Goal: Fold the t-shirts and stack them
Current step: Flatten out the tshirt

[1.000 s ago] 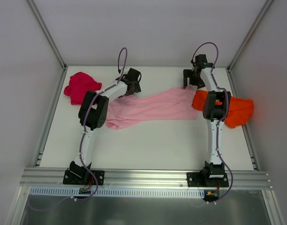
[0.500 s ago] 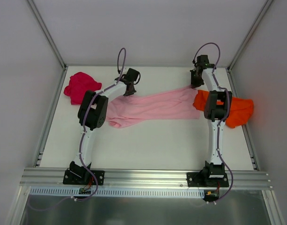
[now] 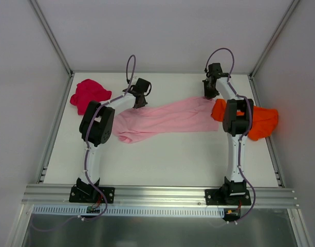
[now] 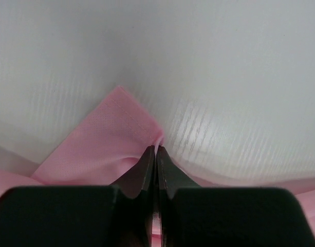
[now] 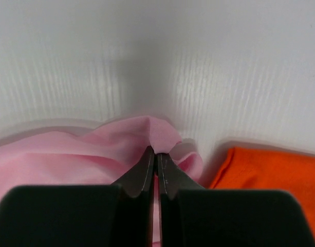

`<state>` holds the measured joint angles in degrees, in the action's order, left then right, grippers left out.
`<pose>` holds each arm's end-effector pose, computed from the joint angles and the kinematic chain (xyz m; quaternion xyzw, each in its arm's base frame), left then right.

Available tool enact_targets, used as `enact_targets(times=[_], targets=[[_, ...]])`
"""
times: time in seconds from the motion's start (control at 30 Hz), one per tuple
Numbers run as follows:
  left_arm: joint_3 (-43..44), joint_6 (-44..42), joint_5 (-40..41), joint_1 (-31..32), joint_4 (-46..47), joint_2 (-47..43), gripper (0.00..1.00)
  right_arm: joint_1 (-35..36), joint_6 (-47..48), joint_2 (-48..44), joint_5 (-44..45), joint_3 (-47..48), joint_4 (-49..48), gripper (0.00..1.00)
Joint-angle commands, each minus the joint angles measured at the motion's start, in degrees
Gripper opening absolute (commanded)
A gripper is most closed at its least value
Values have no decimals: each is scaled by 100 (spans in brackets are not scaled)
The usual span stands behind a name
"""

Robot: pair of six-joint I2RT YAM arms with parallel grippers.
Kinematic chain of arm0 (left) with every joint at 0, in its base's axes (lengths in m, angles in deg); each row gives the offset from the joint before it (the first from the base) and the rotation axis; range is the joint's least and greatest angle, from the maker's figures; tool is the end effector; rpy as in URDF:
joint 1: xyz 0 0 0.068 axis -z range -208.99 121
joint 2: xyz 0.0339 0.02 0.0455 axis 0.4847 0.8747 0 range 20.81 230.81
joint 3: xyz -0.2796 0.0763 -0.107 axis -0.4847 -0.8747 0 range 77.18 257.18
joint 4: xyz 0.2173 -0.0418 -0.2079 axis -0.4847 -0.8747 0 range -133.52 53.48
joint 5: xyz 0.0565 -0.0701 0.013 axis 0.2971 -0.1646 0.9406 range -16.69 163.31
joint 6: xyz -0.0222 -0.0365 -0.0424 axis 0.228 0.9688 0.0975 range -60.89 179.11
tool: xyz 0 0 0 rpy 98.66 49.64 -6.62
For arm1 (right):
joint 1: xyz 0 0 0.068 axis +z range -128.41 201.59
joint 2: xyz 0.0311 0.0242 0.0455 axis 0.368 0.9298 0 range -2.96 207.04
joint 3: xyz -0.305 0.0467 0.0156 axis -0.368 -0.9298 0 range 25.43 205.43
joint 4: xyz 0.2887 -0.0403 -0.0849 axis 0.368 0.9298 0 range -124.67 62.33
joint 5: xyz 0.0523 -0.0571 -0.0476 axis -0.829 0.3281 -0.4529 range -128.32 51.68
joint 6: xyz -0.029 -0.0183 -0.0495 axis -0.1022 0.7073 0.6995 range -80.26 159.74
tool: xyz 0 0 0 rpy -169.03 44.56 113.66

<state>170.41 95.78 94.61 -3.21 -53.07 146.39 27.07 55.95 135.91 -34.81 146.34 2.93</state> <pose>0.5004 -0.2238 0.1672 -0.1518 0.9100 -0.0308 0.3847 0.6054 0.0553 0.1817 -0.1707 0.9394 -0.0568 0.2918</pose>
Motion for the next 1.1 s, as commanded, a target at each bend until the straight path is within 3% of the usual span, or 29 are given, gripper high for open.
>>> enact_targets(times=[0.0,0.17,0.4,0.8,1.07], targets=[[-217,-238,85,6,372,-841,0,199,163,-991,413,-330,-192,1],[-253,-555,470,111,356,-1351,0,489,286,-1774,834,-611,-333,1],[-516,-265,585,155,398,-2300,0,577,234,-2451,1380,-532,-86,1],[-1305,-608,1315,252,521,-4040,0,674,128,-4313,2479,-2139,-1281,1],[-1474,-625,1597,252,539,-4691,0,718,-91,-4561,2760,-2228,-1413,1]])
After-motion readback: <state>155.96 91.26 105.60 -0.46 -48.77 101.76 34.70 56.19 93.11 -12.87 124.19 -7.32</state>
